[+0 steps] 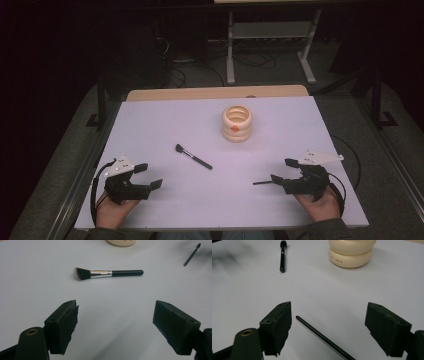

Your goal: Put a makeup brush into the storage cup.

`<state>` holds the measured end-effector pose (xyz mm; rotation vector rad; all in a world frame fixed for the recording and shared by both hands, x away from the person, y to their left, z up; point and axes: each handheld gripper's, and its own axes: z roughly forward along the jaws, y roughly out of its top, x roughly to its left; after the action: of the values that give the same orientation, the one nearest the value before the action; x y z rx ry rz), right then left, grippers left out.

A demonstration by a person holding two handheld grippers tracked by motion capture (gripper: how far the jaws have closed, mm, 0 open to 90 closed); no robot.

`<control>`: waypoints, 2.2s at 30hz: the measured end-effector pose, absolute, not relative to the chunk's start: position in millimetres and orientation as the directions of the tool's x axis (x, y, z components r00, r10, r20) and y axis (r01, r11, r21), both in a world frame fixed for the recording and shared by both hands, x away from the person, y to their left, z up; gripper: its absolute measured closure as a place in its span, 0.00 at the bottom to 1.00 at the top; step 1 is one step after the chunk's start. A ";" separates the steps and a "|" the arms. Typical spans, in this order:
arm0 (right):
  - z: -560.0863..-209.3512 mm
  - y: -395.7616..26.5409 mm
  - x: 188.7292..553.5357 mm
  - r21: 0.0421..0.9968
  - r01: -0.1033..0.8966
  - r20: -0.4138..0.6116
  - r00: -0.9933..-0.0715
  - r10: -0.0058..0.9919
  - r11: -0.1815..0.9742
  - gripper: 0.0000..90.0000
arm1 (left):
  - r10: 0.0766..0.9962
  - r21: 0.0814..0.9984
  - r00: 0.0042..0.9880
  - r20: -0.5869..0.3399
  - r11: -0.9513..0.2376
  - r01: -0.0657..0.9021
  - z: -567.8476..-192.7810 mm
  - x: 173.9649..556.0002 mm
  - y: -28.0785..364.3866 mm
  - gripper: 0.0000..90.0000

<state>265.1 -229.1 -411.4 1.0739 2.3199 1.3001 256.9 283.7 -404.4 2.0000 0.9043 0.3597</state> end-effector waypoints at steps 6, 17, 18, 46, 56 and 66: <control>-411.3 -228.2 265.3 0.818 0.472 0.110 -0.690 0.716 0.329 0.23 | 0.716 0.819 0.694 -0.084 -0.347 0.457 -404.7 257.2 282.9 0.22; -409.5 -223.7 266.9 0.812 0.478 0.114 -0.693 0.712 0.335 0.23 | 0.712 0.818 0.697 -0.086 -0.349 0.457 -404.4 255.8 280.2 0.22; -409.5 -223.7 266.9 0.812 0.478 0.114 -0.693 0.712 0.335 0.23 | 0.712 0.818 0.697 -0.086 -0.349 0.457 -404.4 255.8 280.2 0.22; -388.5 -205.0 278.8 0.789 0.488 0.123 -0.721 0.682 0.374 0.22 | 0.700 0.816 0.710 -0.072 -0.368 0.446 -404.0 254.3 272.2 0.22; -377.9 -181.3 291.9 0.773 0.483 0.120 -0.748 0.653 0.411 0.22 | 0.689 0.813 0.723 -0.057 -0.388 0.434 -404.5 254.4 268.8 0.22; -358.1 -143.6 311.9 0.747 0.479 0.121 -0.781 0.613 0.462 0.24 | 0.684 0.817 0.728 -0.053 -0.390 0.426 -402.7 254.6 269.4 0.22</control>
<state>311.9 -143.6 -358.1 0.9577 2.5418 1.2171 254.6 269.4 -402.7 2.0408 0.8408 0.3675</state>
